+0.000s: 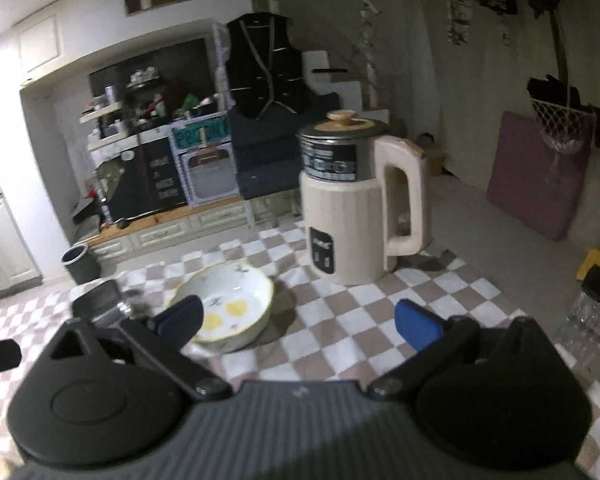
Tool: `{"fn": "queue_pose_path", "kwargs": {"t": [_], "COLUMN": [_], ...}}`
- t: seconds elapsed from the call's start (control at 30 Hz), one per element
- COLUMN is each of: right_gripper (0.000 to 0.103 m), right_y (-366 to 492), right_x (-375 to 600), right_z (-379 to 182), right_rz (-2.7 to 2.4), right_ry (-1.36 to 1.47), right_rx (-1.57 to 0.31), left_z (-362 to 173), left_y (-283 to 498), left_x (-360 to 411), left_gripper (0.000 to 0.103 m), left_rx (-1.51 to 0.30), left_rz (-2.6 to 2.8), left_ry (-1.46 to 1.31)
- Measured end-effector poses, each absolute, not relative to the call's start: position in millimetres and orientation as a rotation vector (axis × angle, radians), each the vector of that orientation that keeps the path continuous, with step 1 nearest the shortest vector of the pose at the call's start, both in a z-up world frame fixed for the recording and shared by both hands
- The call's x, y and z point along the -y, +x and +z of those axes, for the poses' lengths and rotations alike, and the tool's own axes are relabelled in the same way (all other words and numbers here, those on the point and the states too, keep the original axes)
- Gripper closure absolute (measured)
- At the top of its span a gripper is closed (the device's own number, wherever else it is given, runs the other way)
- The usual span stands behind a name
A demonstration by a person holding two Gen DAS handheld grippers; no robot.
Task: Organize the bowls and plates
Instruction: 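Move both tools to the yellow-rimmed floral bowl beside the kettle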
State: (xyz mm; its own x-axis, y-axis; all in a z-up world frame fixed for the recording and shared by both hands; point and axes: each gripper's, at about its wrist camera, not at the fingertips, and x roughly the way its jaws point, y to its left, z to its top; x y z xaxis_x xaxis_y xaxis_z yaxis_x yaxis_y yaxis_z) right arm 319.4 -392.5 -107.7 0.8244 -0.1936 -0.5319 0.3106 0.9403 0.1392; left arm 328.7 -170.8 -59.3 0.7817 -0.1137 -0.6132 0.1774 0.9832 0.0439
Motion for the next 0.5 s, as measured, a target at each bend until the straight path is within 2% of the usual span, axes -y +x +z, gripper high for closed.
{"fn": "queue_pose_path", "kwargs": {"t": [0.5], "right_gripper": [0.0], "right_y": [409], "right_x": [411], "right_z": [-168], "right_rz": [-0.24], "right_ry": [0.195], "right_rx": [-0.622], "left_z": [-144], "left_y": [438], "left_x": [207], "left_gripper": [0.0], "left_rx": [-0.736], "left_rz": [-0.215], "left_ry": [0.087]}}
